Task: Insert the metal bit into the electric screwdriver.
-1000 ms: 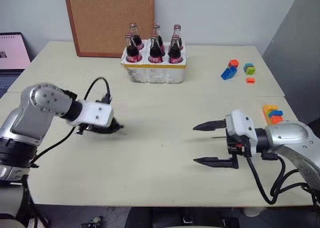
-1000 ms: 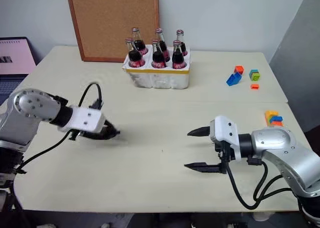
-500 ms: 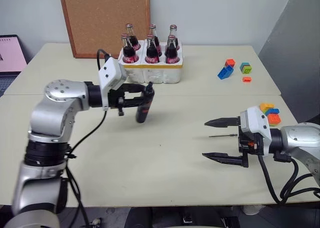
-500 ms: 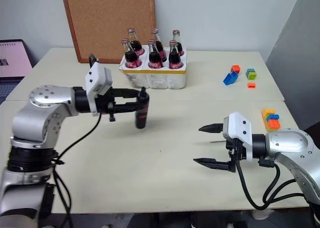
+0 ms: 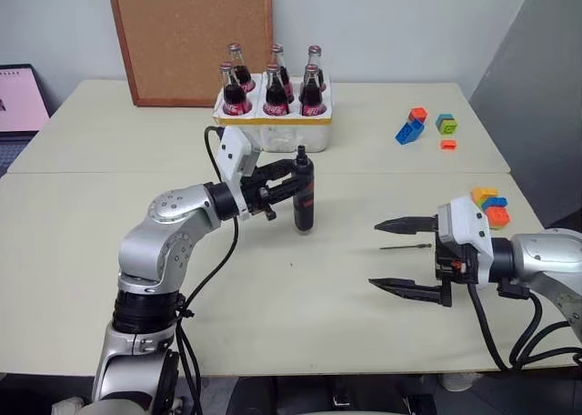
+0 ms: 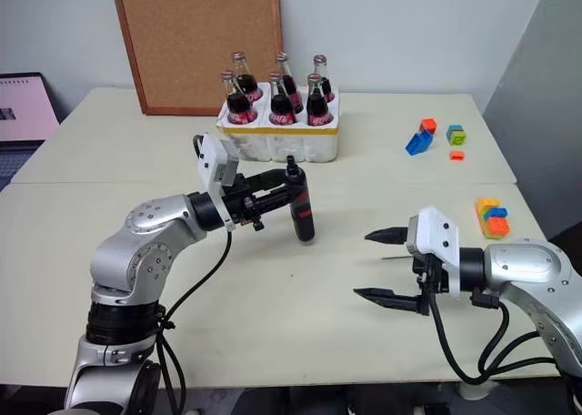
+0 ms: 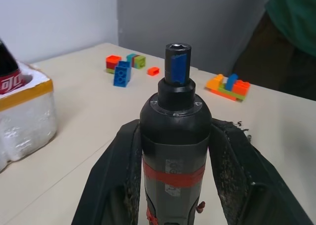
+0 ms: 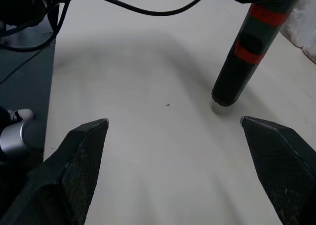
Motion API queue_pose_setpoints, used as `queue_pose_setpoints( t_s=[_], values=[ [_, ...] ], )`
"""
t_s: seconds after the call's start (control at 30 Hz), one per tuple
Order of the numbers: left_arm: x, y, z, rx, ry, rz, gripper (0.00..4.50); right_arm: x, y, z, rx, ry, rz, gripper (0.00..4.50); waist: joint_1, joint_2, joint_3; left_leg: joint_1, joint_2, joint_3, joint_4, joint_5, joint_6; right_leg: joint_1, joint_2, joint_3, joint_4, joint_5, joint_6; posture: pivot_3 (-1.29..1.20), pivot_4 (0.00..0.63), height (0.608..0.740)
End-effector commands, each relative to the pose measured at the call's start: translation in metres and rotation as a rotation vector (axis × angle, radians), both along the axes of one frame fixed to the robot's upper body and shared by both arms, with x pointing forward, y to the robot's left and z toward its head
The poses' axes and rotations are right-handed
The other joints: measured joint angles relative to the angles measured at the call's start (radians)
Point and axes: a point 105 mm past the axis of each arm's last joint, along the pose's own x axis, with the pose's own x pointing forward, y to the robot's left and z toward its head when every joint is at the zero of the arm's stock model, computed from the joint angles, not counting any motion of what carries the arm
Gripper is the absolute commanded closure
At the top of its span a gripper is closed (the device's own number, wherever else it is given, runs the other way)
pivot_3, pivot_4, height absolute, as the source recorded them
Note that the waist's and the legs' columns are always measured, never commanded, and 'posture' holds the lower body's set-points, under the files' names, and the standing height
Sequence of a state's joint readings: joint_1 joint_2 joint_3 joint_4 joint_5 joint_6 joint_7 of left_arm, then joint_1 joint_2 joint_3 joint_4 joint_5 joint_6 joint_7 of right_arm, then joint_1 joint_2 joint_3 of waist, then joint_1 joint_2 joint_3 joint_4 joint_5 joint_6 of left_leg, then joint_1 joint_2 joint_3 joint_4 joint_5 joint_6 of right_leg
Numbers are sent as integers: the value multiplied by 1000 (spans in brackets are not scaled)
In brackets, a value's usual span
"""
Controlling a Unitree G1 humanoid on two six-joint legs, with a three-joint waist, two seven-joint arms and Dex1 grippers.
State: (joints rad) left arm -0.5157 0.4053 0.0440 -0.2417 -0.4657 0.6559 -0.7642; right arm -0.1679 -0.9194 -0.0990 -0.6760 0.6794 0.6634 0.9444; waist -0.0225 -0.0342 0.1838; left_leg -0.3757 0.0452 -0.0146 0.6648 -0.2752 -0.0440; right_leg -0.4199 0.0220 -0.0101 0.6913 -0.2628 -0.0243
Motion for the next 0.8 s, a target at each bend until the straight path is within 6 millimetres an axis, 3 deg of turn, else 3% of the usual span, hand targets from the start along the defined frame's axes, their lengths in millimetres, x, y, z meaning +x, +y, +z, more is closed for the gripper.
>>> queue_pose_setpoints(
  t_s=[0.03,0.17,0.43,0.6,0.8],
  values=[
    [-11,-9,13,-9,-86,-23,2902,-1,-6,7,-29,-61,-23,0,0,0,0,0,0,0,0,0,0,0,0,0,0,0,0,0,150,740],
    [-19,-21,8,17,-126,-38,2902,11,-27,-1,-122,-50,-87,0,2,0,0,0,0,0,0,0,0,0,0,0,-1,0,0,0,150,740],
    [-31,-39,-4,37,-161,-73,2902,55,-72,-44,-554,-29,-69,0,-6,0,0,1,-2,2,0,0,0,2,-1,2,-2,1,1,0,150,740],
    [-31,-42,-9,26,-162,-73,2902,87,-75,-57,-665,28,-28,0,-10,0,0,6,0,2,-2,0,0,2,0,3,-2,1,1,0,150,740],
    [-31,-44,-17,28,-166,-77,2902,110,-77,-70,-772,108,16,0,-5,1,1,9,0,2,-3,0,0,5,0,3,-3,1,-1,0,150,740]
  ],
)
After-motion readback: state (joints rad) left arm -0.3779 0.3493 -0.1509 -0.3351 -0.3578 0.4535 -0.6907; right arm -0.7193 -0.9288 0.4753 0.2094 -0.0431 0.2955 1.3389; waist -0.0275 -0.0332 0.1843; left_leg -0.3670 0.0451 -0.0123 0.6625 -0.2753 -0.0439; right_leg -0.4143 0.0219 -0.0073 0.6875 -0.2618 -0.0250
